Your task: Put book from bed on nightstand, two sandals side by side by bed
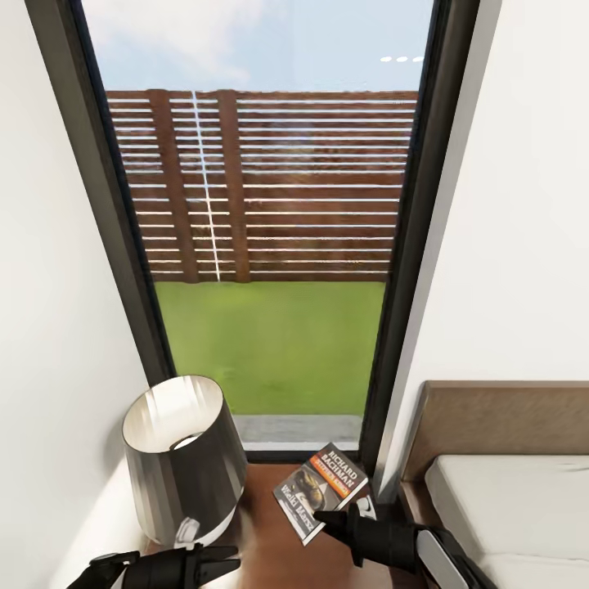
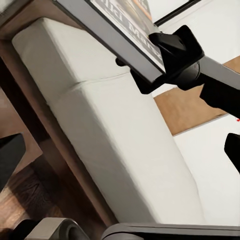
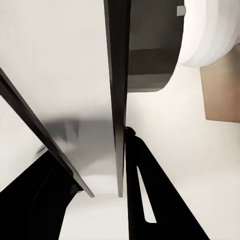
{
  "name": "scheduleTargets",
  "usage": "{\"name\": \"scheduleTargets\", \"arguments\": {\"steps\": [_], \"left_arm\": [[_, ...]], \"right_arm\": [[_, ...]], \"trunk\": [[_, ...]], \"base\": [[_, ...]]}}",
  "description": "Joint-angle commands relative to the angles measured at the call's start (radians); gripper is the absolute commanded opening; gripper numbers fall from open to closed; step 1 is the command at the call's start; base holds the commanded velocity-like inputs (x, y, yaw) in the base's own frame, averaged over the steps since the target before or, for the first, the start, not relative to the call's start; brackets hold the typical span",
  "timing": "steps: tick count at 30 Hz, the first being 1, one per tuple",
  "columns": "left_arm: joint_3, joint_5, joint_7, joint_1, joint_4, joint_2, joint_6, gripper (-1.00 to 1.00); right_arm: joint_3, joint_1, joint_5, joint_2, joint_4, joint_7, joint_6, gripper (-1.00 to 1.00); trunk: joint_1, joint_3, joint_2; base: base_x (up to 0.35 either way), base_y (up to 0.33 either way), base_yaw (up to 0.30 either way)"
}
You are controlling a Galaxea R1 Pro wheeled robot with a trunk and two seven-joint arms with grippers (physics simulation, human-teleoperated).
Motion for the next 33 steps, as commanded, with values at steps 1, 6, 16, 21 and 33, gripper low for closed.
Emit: {"name": "scheduleTargets", "arguments": {"steps": [1, 6, 16, 21, 33], "left_arm": [[0.000, 0.002, 0.005, 0.000, 0.000, 0.000, 0.011, 1.00], [0.000, 0.002, 0.021, 0.000, 0.000, -0.003, 0.011, 1.00], [0.000, 0.002, 0.023, 0.000, 0.000, -0.008, 0.011, 1.00], [0.000, 0.002, 0.023, 0.000, 0.000, -0.008, 0.011, 1.00], [0.000, 0.002, 0.023, 0.000, 0.000, -0.014, 0.011, 1.00]], "right_arm": [[0.003, -0.001, -0.004, -0.001, 0.000, 0.003, 0.003, -1.00], [0.002, -0.001, -0.004, -0.001, -0.001, 0.003, 0.003, -1.00], [0.002, -0.001, -0.002, 0.000, -0.001, 0.002, 0.003, -1.00], [0.002, -0.001, -0.004, 0.000, 0.000, 0.002, 0.003, -1.00], [0.003, -0.001, -0.004, 0.000, -0.001, 0.002, 0.093, -1.00]], "trunk": [[0.004, -0.004, -0.008], [0.023, -0.020, -0.043], [0.061, -0.051, -0.113], [0.081, -0.067, -0.148], [0.127, -0.105, -0.232]], "base": [[0.000, 0.000, 0.000], [0.000, 0.000, 0.000], [0.000, 0.000, 0.000], [0.000, 0.000, 0.000], [0.000, 0.000, 0.000]]}}
